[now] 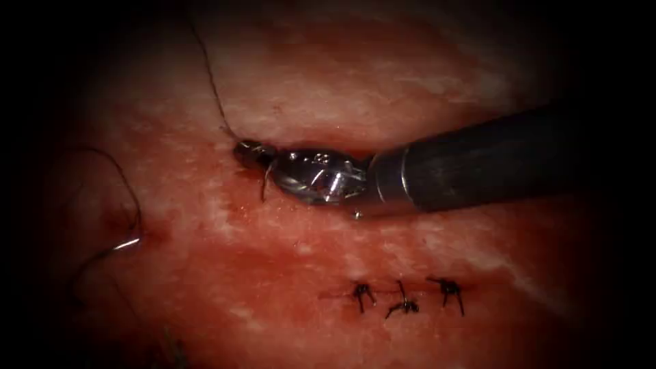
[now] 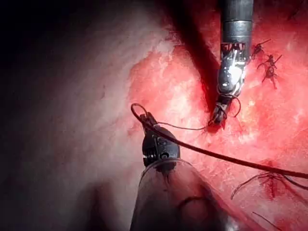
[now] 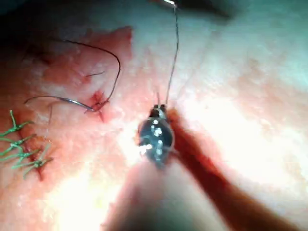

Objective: Wound Closure

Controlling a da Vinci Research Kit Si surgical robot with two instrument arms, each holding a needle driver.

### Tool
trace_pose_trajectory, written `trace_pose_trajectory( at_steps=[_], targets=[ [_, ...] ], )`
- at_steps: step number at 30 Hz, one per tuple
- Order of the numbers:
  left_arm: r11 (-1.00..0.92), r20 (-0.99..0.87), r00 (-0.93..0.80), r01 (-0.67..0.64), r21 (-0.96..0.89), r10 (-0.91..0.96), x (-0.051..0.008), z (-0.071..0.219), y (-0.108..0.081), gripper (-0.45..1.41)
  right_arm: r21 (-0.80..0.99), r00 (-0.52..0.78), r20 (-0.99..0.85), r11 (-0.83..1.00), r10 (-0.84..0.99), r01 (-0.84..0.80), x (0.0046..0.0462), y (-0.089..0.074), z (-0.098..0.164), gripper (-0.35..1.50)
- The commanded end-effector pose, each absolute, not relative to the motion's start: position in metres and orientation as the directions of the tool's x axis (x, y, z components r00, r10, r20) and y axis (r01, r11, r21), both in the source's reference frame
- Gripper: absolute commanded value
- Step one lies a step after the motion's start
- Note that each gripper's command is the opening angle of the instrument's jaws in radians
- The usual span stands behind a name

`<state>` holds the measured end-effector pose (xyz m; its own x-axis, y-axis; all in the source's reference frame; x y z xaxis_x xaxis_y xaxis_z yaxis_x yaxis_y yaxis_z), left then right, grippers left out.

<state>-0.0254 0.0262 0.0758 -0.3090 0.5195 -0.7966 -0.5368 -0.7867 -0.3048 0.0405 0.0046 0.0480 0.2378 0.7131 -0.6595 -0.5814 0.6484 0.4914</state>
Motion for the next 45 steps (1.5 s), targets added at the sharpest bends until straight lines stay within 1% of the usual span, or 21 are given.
trace_pose_trajectory(
  at_steps=[1,9,23,33,39,45],
  targets=[
    [-0.784,-0.794,-0.31,-0.54,-0.306,0.523,-0.0257,0.077,0.026,-0.45,0.492,0.24,-0.66,0.651,0.712,-0.578,0.0406,0.003,0.048,-0.35],
    [-0.768,-0.806,-0.299,-0.581,-0.272,0.511,-0.0242,0.077,0.033,-0.45,0.489,0.257,-0.662,0.666,0.704,-0.564,0.0384,-0.001,0.047,-0.35],
    [-0.752,-0.869,-0.278,-0.642,-0.148,0.409,-0.0221,0.075,0.042,-0.45,0.484,0.274,-0.66,0.675,0.7,-0.557,0.0374,-0.001,0.047,-0.35],
    [-0.754,-0.878,-0.298,-0.649,-0.1,0.374,-0.0215,0.074,0.046,-0.45,0.484,0.281,-0.66,0.68,0.697,-0.551,0.0366,-0.002,0.047,-0.35],
    [-0.751,-0.882,-0.306,-0.656,-0.078,0.358,-0.0211,0.074,0.047,-0.45,0.482,0.281,-0.66,0.679,0.697,-0.553,0.0368,-0.003,0.047,-0.35],
    [-0.748,-0.88,-0.31,-0.659,-0.074,0.36,-0.0207,0.075,0.048,-0.45,0.476,0.317,-0.686,0.733,0.655,-0.486,0.037,-0.004,0.047,-0.35]
  ],
)
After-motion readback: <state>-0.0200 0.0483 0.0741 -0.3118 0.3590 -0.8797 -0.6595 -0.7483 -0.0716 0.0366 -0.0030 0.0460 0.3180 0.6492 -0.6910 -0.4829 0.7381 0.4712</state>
